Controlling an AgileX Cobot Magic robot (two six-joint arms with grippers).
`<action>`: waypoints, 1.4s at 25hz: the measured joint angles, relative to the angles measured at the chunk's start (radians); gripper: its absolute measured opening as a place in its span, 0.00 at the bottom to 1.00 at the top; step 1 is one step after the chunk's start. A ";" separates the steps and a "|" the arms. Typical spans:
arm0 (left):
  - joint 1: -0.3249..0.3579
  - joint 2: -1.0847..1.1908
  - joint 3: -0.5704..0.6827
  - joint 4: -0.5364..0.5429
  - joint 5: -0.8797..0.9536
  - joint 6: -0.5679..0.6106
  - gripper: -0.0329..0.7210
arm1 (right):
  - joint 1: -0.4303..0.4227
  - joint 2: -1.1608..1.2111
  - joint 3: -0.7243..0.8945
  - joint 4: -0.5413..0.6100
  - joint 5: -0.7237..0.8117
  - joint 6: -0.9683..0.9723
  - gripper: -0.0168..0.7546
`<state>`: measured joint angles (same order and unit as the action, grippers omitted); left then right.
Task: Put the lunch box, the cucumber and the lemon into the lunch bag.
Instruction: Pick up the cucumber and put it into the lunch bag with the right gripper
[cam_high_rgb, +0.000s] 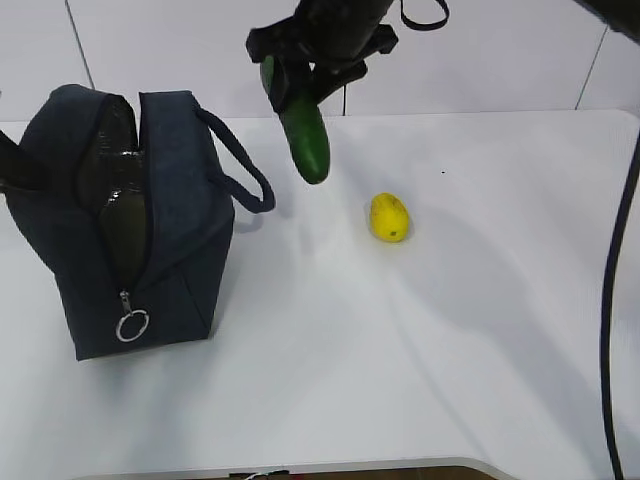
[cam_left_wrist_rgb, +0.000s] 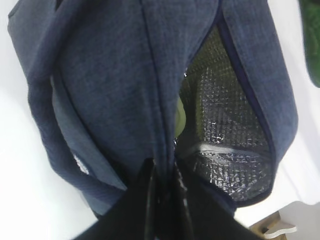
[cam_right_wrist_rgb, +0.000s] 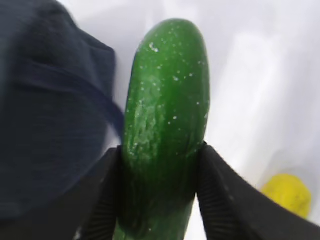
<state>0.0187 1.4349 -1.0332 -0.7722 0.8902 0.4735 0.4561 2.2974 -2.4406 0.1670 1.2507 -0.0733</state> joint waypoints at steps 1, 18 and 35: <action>0.000 0.000 0.000 -0.008 0.002 0.002 0.06 | 0.000 -0.006 -0.002 0.031 0.002 0.000 0.48; 0.000 0.000 0.000 -0.269 0.021 0.116 0.06 | 0.011 -0.002 -0.002 0.585 0.001 0.002 0.48; 0.000 0.000 0.000 -0.287 0.021 0.132 0.06 | 0.058 0.147 -0.002 0.582 -0.091 0.002 0.49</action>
<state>0.0187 1.4349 -1.0332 -1.0590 0.9115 0.6051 0.5136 2.4440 -2.4426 0.7492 1.1594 -0.0718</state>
